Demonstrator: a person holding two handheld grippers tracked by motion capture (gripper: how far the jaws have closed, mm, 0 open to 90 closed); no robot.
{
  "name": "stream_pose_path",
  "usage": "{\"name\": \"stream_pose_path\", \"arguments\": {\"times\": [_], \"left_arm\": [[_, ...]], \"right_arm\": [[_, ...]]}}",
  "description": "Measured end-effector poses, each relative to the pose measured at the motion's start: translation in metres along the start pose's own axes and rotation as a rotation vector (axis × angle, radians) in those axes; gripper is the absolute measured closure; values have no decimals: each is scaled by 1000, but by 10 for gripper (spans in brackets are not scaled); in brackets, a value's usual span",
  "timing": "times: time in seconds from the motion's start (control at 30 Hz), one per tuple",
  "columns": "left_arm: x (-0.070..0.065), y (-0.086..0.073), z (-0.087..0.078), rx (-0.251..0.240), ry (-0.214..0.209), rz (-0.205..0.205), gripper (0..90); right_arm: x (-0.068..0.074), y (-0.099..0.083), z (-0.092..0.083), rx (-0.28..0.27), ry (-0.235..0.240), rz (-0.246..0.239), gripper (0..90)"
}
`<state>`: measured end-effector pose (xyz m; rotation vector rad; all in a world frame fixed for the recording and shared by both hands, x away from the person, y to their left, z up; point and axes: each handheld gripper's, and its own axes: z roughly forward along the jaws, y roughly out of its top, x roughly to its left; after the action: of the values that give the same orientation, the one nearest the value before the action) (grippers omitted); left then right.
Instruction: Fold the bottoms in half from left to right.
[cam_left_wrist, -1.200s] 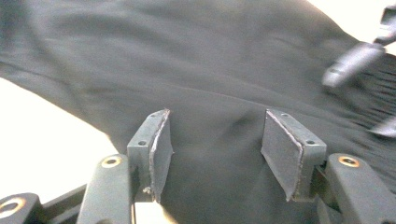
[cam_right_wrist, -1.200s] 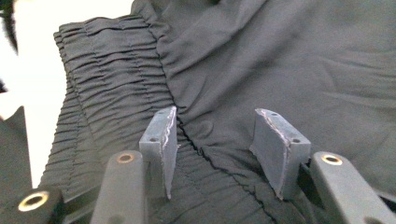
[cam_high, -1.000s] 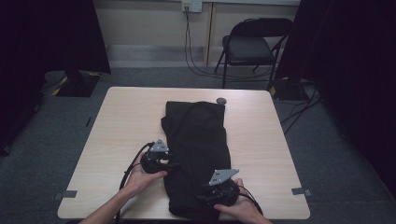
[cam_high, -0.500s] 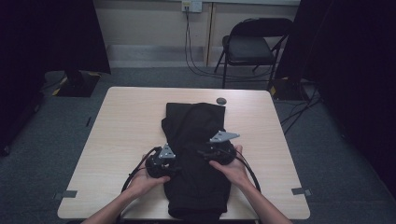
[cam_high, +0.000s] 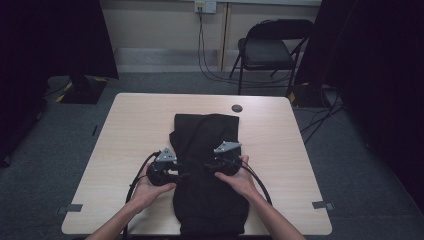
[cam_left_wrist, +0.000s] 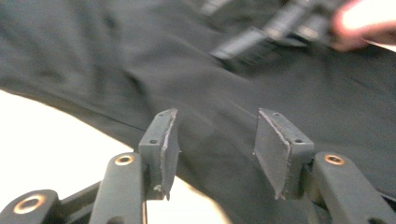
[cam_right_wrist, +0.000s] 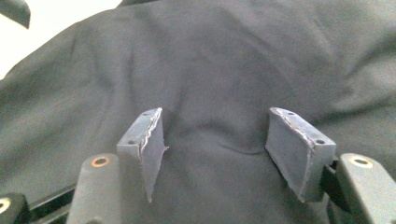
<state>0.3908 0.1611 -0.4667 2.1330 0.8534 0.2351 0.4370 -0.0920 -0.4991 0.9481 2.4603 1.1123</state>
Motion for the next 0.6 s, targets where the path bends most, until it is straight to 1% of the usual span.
{"name": "stream_pose_path", "arguments": {"times": [0.03,0.07,0.1,0.13,0.17,0.2,0.23,0.27,0.3,0.33,0.37,0.4,0.43,0.47,0.5,0.53,0.57,0.6], "left_arm": [[1,0,0,2,0,-10,485],[2,-1,-1,-1,8,-11,485],[2,-1,-1,-1,8,-11,486],[4,0,-1,-7,16,-12,486],[4,0,-2,-4,13,-7,486],[4,1,-2,-13,16,-11,486],[4,1,-2,-13,16,-11,486],[6,3,-2,-24,21,-12,486],[6,3,-2,-24,21,-12,486],[7,6,-2,-30,34,-9,486],[7,6,-2,-30,34,-9,485],[10,8,-2,-32,53,-9,483],[13,10,-2,-39,58,-3,479],[16,10,-2,-52,59,-10,475],[16,10,-2,-52,59,-10,470],[23,13,-1,-22,69,-6,456],[26,14,-1,-17,75,0,447],[30,16,-2,-25,84,-12,441]], "right_arm": [[5,-3,-3,2,-1,-9,369],[9,-7,-6,-2,4,-15,369],[9,-7,-6,-2,4,-15,369],[18,-14,-14,-6,18,-23,368],[23,-17,-18,-6,27,-26,368],[28,-20,-21,-3,35,-33,368],[28,-20,-21,-3,35,-33,368],[39,-25,-28,9,58,-49,368],[44,-27,-30,14,71,-58,367],[50,-29,-33,16,80,-67,368],[55,-31,-36,19,88,-74,367],[60,-33,-39,21,100,-83,367],[65,-35,-42,28,116,-91,367],[68,-36,-45,38,132,-94,367],[68,-36,-45,38,132,-94,367],[74,-36,-50,69,157,-109,367],[73,-36,-51,76,168,-107,367],[71,-34,-52,71,181,-93,362]]}}
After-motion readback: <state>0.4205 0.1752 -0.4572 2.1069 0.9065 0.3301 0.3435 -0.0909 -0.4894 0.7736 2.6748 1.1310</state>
